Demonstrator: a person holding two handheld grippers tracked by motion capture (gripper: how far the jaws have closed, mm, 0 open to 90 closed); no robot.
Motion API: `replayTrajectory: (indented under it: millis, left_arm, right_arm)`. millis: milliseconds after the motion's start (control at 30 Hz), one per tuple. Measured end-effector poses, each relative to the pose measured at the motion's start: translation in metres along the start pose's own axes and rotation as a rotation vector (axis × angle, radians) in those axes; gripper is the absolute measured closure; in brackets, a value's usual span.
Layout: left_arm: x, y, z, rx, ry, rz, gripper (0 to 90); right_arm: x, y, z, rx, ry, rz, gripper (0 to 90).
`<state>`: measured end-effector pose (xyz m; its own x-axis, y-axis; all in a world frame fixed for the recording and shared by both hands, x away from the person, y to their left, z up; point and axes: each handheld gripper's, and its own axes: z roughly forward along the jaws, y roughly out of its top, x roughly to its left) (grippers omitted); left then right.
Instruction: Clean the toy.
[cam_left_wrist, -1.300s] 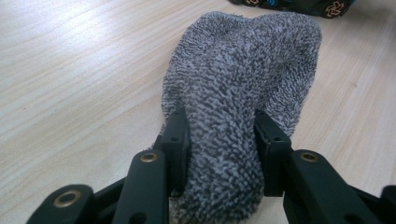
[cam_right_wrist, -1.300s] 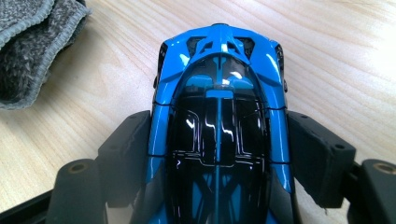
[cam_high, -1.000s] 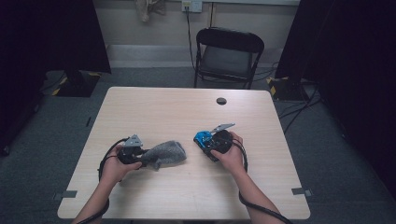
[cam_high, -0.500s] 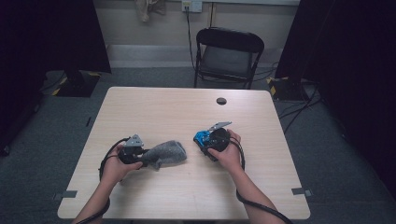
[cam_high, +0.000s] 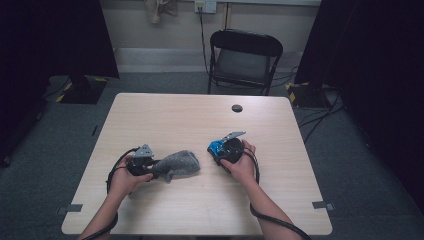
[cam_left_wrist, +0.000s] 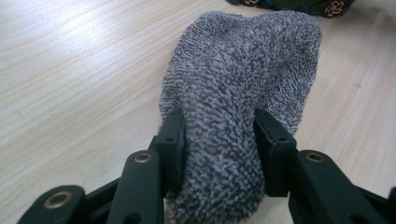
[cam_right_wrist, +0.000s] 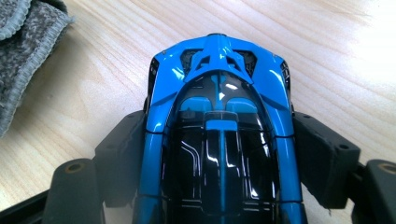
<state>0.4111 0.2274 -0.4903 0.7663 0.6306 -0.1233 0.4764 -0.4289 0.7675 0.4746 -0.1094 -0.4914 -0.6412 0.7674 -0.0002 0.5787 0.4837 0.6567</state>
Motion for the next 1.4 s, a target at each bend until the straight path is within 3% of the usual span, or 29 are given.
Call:
replayTrajectory:
  millis: [133,233,367,500,667,900,1033,1200,1333,1400]
  left_arm:
    - [0.000,0.000,0.000,-0.002,0.000,-0.003,59.4]
    - [0.000,0.000,0.000,-0.002,0.000,-0.003,59.4]
    - [0.000,0.000,0.000,-0.003,0.001,-0.006,59.4]
    - [0.000,0.000,0.000,-0.003,0.000,-0.009,59.3]
    - [0.000,0.000,0.000,-0.004,0.001,-0.010,59.3]
    - [0.000,0.000,0.000,-0.004,0.000,-0.012,59.3]
    - [0.000,0.000,0.001,-0.006,-0.002,-0.014,59.3]
    - [0.000,0.000,0.001,-0.007,-0.002,-0.013,59.0]
    - [0.000,0.000,0.001,-0.006,-0.004,-0.012,58.8]
    - [0.000,0.000,0.001,-0.007,-0.007,-0.013,58.2]
  right_arm:
    - [0.003,0.002,-0.001,0.024,-0.022,0.015,25.9]
    - [0.004,0.004,-0.003,0.040,-0.031,-0.002,26.1]
    - [0.002,0.003,-0.008,0.039,-0.015,0.007,26.5]
    - [0.002,0.007,-0.019,0.042,-0.006,-0.028,27.2]
    - [0.001,0.003,-0.023,0.048,0.005,-0.036,27.2]
    - [-0.001,-0.002,-0.020,0.049,0.027,-0.025,27.0]
    - [0.000,-0.002,-0.016,0.059,0.037,-0.052,26.8]
    - [0.000,-0.005,-0.013,0.040,0.043,-0.052,26.0]
    - [0.002,-0.006,-0.011,0.042,0.022,-0.101,22.2]
    - [0.004,-0.004,-0.011,0.033,0.026,-0.098,18.1]
